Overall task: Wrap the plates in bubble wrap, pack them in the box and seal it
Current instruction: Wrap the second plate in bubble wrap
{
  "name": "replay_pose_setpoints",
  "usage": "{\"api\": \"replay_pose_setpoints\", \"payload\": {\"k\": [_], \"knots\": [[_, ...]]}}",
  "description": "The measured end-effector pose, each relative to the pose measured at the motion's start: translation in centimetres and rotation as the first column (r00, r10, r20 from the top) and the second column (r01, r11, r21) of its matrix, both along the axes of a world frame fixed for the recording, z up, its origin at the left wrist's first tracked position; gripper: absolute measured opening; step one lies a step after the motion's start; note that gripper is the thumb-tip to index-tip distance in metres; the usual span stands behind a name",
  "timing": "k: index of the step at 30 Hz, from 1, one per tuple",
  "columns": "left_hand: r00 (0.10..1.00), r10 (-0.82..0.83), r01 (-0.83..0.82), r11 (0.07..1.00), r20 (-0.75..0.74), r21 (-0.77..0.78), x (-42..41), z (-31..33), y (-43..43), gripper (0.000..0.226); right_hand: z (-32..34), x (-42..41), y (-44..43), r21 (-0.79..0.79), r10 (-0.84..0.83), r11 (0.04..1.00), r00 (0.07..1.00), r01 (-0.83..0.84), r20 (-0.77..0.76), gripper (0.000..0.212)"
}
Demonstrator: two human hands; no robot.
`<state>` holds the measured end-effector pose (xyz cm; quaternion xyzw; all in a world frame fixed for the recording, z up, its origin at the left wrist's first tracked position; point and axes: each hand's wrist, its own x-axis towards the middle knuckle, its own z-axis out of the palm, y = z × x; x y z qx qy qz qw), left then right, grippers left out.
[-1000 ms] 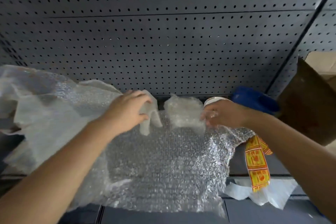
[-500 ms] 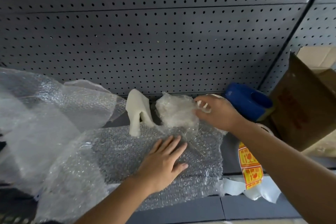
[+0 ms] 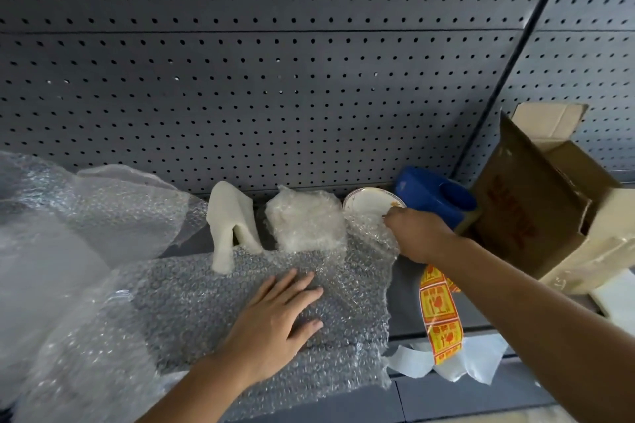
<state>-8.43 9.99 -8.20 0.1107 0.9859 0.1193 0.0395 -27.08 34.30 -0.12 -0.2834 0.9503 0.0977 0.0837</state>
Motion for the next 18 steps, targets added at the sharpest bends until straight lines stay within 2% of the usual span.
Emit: {"api": "replay_pose_setpoints", "payload": {"k": [5, 8, 10, 13, 16, 18], "knots": [[1.000, 0.005, -0.005, 0.999, 0.014, 0.035, 0.2, 0.3, -0.2, 0.061, -0.5, 0.9, -0.4, 0.101, 0.063, 0.994, 0.993, -0.052, -0.102, 0.025], [0.999, 0.025, -0.026, 0.999, 0.031, 0.035, 0.3, 0.3, 0.0, 0.064, -1.1, 1.4, -0.1, 0.062, 0.082, 0.995, 0.982, -0.073, -0.170, 0.028], [0.999, 0.032, -0.034, 0.998, 0.039, 0.045, 0.2, 0.5, 0.0, 0.066, -1.3, 1.5, 0.0, -0.031, 0.061, 0.997, 0.974, -0.069, -0.219, 0.034], [0.999, 0.015, -0.017, 0.999, 0.047, 0.035, 0.0, 0.6, 0.0, 0.066, -0.4, 0.7, 0.5, -0.269, -0.071, 0.963, 0.973, 0.010, -0.218, 0.028], [0.999, 0.006, -0.008, 0.999, 0.049, 0.032, -0.1, 0.6, 0.1, 0.068, 1.1, -0.3, 1.1, -0.485, -0.227, 0.866, 0.959, 0.118, -0.172, 0.024], [0.999, 0.002, -0.004, 0.999, 0.047, 0.039, -0.1, 0.6, 0.0, 0.069, 2.8, 0.1, 1.4, -0.644, -0.271, 0.757, 0.949, 0.109, -0.158, 0.018]]}}
